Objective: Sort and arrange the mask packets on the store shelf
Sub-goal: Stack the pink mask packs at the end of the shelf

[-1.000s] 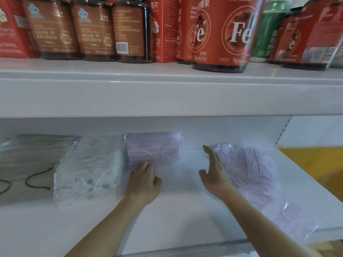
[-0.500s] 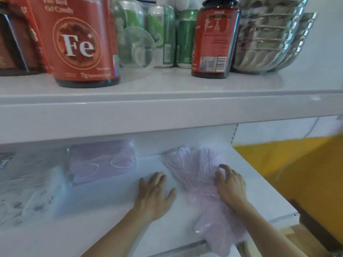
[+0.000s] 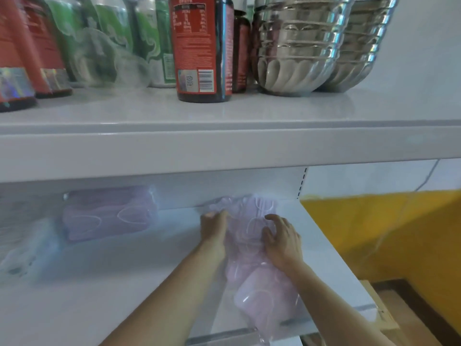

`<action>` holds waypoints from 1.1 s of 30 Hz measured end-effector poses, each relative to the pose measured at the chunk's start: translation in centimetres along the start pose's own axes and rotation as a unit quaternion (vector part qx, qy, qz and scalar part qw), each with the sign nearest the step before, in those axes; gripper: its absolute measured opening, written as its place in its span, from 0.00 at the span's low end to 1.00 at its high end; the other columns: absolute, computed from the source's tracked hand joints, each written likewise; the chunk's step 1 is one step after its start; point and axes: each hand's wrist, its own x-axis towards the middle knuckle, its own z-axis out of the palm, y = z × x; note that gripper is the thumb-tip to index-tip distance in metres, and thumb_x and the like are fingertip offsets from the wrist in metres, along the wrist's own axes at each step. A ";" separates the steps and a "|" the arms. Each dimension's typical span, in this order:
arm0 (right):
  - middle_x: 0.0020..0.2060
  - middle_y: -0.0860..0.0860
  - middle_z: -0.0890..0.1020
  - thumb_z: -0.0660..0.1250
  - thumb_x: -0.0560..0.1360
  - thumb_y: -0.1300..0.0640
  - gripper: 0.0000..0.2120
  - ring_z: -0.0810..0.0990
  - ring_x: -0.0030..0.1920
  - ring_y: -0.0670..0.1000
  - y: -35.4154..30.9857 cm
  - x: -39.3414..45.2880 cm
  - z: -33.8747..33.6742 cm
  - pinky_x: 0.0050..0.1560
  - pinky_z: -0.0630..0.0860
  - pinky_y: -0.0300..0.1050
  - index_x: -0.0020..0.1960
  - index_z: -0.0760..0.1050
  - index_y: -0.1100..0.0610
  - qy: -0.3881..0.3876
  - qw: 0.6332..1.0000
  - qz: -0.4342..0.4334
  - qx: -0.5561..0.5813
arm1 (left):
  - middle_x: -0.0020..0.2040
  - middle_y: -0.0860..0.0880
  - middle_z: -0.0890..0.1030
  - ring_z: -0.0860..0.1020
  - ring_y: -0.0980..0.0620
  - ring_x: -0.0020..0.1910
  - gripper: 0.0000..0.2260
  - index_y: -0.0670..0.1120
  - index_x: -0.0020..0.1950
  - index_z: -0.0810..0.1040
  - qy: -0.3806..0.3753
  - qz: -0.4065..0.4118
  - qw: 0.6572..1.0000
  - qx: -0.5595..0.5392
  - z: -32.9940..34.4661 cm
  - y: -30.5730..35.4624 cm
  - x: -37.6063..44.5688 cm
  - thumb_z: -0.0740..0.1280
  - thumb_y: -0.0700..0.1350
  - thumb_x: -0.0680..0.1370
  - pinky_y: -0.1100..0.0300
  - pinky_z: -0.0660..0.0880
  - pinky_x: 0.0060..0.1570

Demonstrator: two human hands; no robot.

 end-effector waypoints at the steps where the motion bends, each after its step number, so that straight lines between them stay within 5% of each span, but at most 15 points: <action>1: 0.64 0.49 0.78 0.62 0.79 0.50 0.17 0.76 0.63 0.54 0.1 0.0 -0.1 0.65 0.68 0.54 0.67 0.73 0.45 -0.003 1.000 -0.006 0.008 | 0.27 0.47 0.73 0.72 0.49 0.27 0.02 0.44 0.38 0.77 0.009 -0.038 0.997 -0.071 0.3 0.4 0.0 0.69 0.41 0.67 0.60 0.67 0.32; 4: 0.62 0.48 0.78 0.58 0.76 0.46 0.19 0.78 0.60 0.54 0.1 -0.1 -0.3 0.63 0.71 0.53 0.65 0.74 0.45 -0.015 0.999 -0.021 0.027 | 0.24 0.45 0.70 0.69 0.50 0.21 0.02 0.42 0.43 0.75 0.020 -0.102 0.989 -0.107 0.8 0.6 0.7 0.66 0.37 0.72 0.61 0.67 0.33; 8: 0.61 0.47 0.79 0.55 0.72 0.44 0.23 0.79 0.59 0.53 0.0 -0.3 -0.6 0.63 0.72 0.53 0.64 0.75 0.46 -0.025 0.998 -0.032 0.046 | 0.38 0.44 0.73 0.72 0.47 0.35 0.12 0.41 0.52 0.78 -0.002 -0.121 0.993 0.009 1.8 -0.3 1.5 0.71 0.43 0.71 0.60 0.66 0.35; 12: 0.61 0.46 0.79 0.55 0.73 0.45 0.22 0.79 0.60 0.53 0.1 -0.4 -0.7 0.63 0.72 0.52 0.64 0.75 0.46 -0.029 0.997 -0.051 0.050 | 0.39 0.46 0.76 0.74 0.48 0.36 0.13 0.40 0.49 0.79 -0.008 -0.065 0.986 0.153 3.1 -1.3 1.1 0.75 0.45 0.71 0.59 0.68 0.35; 16: 0.62 0.49 0.78 0.56 0.77 0.48 0.20 0.79 0.58 0.55 0.7 -0.2 -0.6 0.61 0.74 0.53 0.66 0.74 0.48 -0.009 0.993 -0.046 0.111 | 0.52 0.43 0.81 0.82 0.44 0.51 0.34 0.41 0.59 0.75 -0.001 0.032 0.958 0.284 3.9 -2.1 0.1 0.77 0.56 0.59 0.57 0.79 0.45; 20: 0.63 0.52 0.75 0.58 0.83 0.55 0.16 0.78 0.50 0.49 1.2 0.2 -0.7 0.55 0.72 0.46 0.69 0.72 0.52 0.054 0.977 0.015 0.206 | 0.62 0.45 0.74 0.76 0.46 0.59 0.36 0.43 0.70 0.64 -0.045 0.054 0.954 0.291 3.5 -2.8 -0.5 0.79 0.47 0.68 0.55 0.77 0.54; 24: 0.53 0.52 0.78 0.56 0.82 0.55 0.10 0.78 0.45 0.57 0.7 0.0 -0.6 0.43 0.69 0.49 0.61 0.71 0.53 0.138 0.983 0.075 0.096 | 0.61 0.45 0.74 0.76 0.45 0.58 0.32 0.45 0.68 0.64 -0.033 0.066 0.962 0.262 1.8 -3.0 -0.7 0.77 0.42 0.69 0.53 0.77 0.56; 29: 0.38 0.55 0.81 0.57 0.81 0.55 0.07 0.80 0.41 0.62 0.0 -0.4 0.2 0.34 0.68 0.50 0.48 0.70 0.55 0.078 0.994 -0.018 -0.077 | 0.62 0.45 0.74 0.76 0.46 0.60 0.34 0.45 0.69 0.65 -0.035 0.058 0.960 0.272 -1.5 -2.2 -0.8 0.78 0.42 0.68 0.52 0.77 0.57; 33: 0.27 0.52 0.78 0.61 0.79 0.57 0.08 0.75 0.29 0.55 0.0 -0.5 -0.9 0.31 0.72 0.52 0.42 0.75 0.52 0.047 0.993 -0.033 0.101 | 0.61 0.46 0.75 0.75 0.46 0.58 0.31 0.45 0.67 0.66 -0.050 0.077 0.939 0.331 -4.3 -0.8 -0.7 0.77 0.41 0.68 0.55 0.76 0.51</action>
